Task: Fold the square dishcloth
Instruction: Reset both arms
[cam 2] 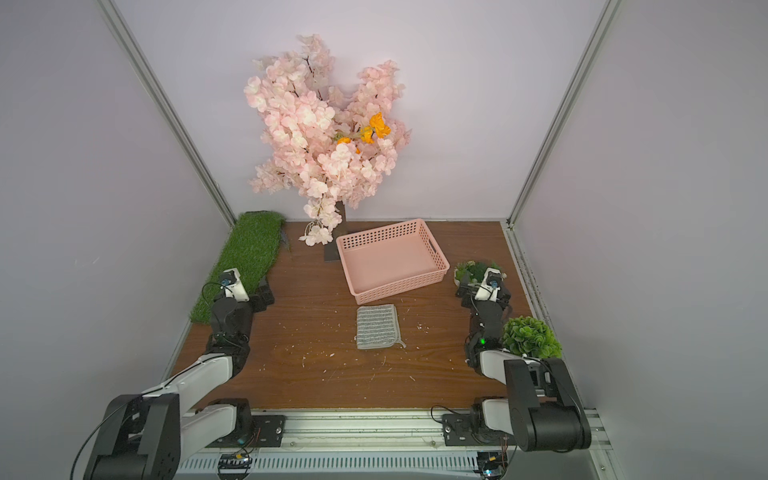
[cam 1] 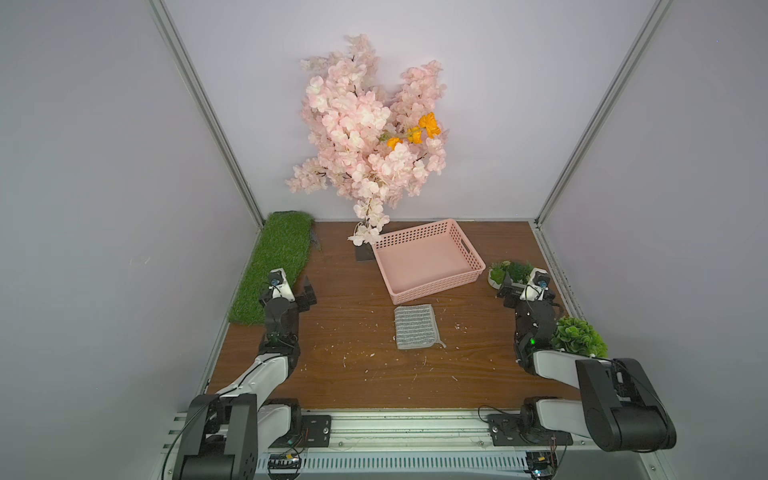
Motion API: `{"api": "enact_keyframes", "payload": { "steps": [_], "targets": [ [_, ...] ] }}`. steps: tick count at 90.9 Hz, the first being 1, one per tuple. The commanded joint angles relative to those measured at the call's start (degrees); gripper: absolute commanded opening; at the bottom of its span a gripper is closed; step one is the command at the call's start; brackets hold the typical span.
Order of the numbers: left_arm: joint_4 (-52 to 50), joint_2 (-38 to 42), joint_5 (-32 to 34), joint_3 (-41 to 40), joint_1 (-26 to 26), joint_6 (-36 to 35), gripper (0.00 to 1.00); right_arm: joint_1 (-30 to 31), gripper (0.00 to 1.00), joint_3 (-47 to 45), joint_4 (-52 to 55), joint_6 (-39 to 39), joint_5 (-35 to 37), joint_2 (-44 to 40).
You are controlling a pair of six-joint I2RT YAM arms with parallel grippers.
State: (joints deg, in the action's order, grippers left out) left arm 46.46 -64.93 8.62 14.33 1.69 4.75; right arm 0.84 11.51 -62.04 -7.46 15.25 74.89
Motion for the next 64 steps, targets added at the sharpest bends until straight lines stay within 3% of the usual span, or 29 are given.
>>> {"api": "enact_keyframes", "payload": {
  "steps": [1,13,37,64],
  "targets": [
    [6.4,-2.5,-4.6,-2.3,1.0,-1.3,0.99,-0.3,0.99,-3.4,-10.5,1.6,-2.0,3.0],
    [10.6,-4.2,-5.6,-4.1,1.0,-2.3,0.99,-0.7,0.99,-4.4,-16.6,2.3,-4.5,6.9],
    [13.1,-5.2,-6.2,-4.9,1.0,-3.5,0.99,-0.7,0.99,-1.5,-18.2,5.5,-13.9,13.3],
    [18.0,-11.0,-11.1,-4.0,1.1,-1.9,0.99,-0.7,0.99,-0.6,-15.8,5.6,-13.3,13.0]
  ]
}}
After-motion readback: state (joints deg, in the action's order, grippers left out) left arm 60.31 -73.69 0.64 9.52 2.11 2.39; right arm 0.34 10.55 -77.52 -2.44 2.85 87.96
